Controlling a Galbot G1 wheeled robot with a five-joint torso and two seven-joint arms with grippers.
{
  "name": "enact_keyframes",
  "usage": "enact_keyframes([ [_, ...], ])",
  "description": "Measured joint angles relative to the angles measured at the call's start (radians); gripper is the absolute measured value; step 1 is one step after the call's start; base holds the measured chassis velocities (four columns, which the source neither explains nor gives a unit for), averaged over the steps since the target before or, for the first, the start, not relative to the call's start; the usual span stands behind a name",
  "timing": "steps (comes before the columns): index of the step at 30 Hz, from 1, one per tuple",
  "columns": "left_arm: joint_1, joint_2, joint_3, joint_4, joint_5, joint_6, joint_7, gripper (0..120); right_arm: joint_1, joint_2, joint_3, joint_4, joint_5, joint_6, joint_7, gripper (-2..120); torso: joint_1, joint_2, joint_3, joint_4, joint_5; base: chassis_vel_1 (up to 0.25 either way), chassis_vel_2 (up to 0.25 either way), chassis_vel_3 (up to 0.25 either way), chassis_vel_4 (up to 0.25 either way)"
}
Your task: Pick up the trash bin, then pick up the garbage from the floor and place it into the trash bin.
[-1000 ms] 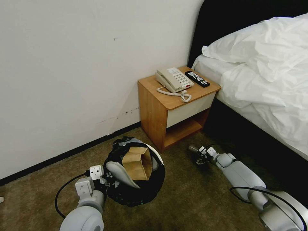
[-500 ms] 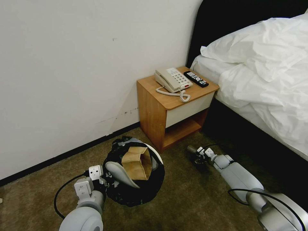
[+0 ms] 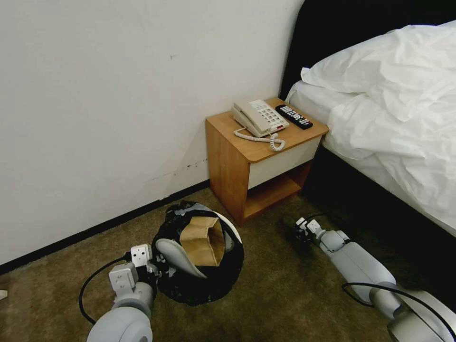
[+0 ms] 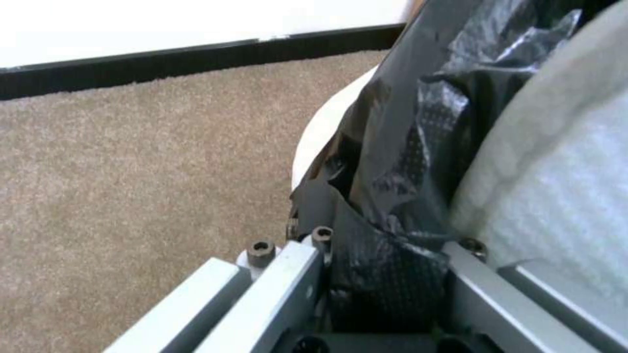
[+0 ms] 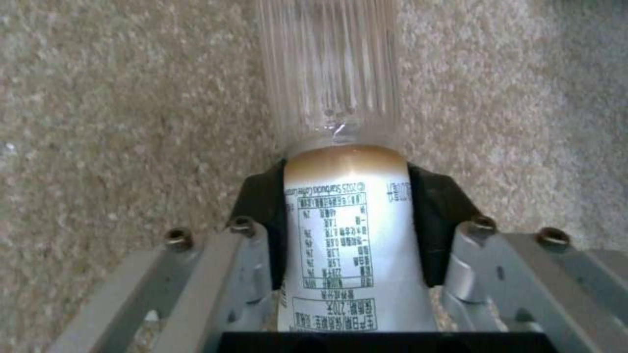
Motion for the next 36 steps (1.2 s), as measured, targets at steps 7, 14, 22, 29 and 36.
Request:
enact_keyframes([
  [7,0.002,-0.005,0.002,-0.002,0.006,0.0,0.001,0,-0.01,-0.014,0.003,0.02,0.0,0.0,0.0,30,0.0,0.0,0.0,0.0003,0.0005,0.0,0.0,0.0,0.0],
  [14,0.003,-0.012,0.005,-0.001,0.013,0.0,0.003,0,-0.023,-0.043,0.008,0.054,0.002,-0.002,0.003,30,0.0,0.0,0.0,0.0001,0.0006,0.0,0.0,0.0,0.0],
  [22,0.007,-0.015,0.008,0.0,0.018,0.0,0.005,0,-0.058,-0.114,0.021,0.161,0.031,-0.022,0.017,30,0.0,0.0,0.0,0.0005,0.0004,0.0,0.0,0.0,0.0],
  [29,0.013,-0.019,0.014,0.003,0.028,0.0,0.005,0,-0.15,-0.22,0.055,0.382,0.107,-0.075,0.042,30,0.0,0.0,0.0,0.0007,0.0003,0.0,0.0,0.0,0.0],
  [36,0.031,-0.019,0.017,-0.003,0.042,-0.001,0.012,0,-0.326,-0.322,0.17,0.61,0.15,-0.106,0.062,30,0.0,0.0,0.0,0.0003,0.0005,0.0,0.0,0.0,0.0],
])
